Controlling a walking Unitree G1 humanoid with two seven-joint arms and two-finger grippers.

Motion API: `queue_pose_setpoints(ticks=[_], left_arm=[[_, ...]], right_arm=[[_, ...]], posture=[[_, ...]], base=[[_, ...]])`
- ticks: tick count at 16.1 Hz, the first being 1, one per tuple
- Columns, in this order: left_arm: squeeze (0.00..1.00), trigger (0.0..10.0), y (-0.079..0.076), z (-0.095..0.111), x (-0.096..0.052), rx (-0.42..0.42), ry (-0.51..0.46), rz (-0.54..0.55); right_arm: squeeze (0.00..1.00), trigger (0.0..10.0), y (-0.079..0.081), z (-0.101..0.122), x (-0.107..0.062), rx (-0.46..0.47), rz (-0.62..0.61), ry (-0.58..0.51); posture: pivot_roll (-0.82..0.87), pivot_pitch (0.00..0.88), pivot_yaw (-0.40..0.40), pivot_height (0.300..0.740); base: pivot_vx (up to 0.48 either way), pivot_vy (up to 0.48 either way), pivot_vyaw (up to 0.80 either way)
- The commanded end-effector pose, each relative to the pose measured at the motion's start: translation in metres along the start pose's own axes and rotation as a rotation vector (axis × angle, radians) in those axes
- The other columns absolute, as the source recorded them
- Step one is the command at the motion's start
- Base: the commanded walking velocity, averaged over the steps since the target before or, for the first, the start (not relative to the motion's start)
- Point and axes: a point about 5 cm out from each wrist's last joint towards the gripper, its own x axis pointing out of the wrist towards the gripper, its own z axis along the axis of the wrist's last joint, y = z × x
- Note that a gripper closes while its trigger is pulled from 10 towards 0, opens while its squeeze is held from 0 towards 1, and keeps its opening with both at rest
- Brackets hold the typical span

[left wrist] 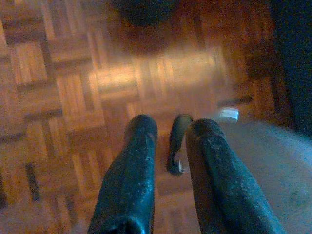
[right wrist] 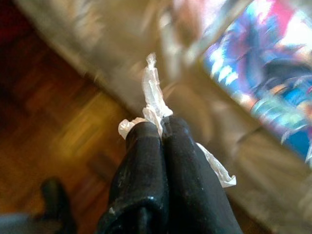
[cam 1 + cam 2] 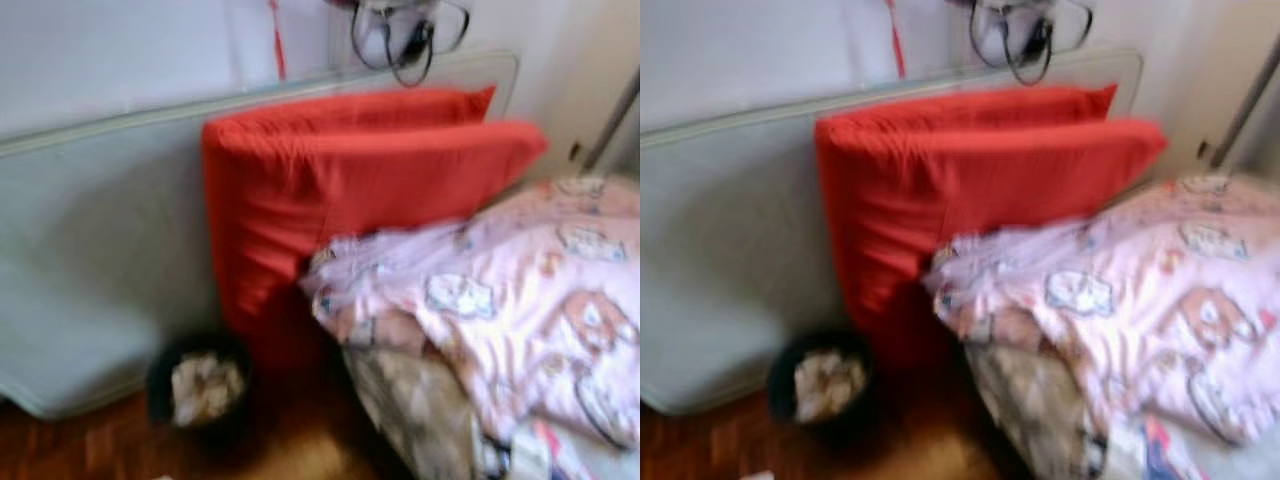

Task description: Clean up the room

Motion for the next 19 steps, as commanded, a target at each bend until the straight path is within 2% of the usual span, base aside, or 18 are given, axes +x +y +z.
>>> queue_pose_setpoints(ticks=[1,19], left_arm=[[0.00,10.0,0.0023,-0.0035,-0.0013,0.022,0.017,0.001],[0.00,10.0,0.0027,-0.0009,-0.0006,0.012,0.009,0.003]], right_arm=[[0.00,10.0,0.0006,0.0077,0.0012,0.004,-0.001,-0.024],[0.00,10.0,0.0031,0.0096,0.0018,0.011,0.015,-0.024]], posture=[[0.03,0.000,0.014,0.740],[0.05,0.000,0.003,0.740]], base=[[0.000,0.364,0.00],[0.000,0.367,0.00]])
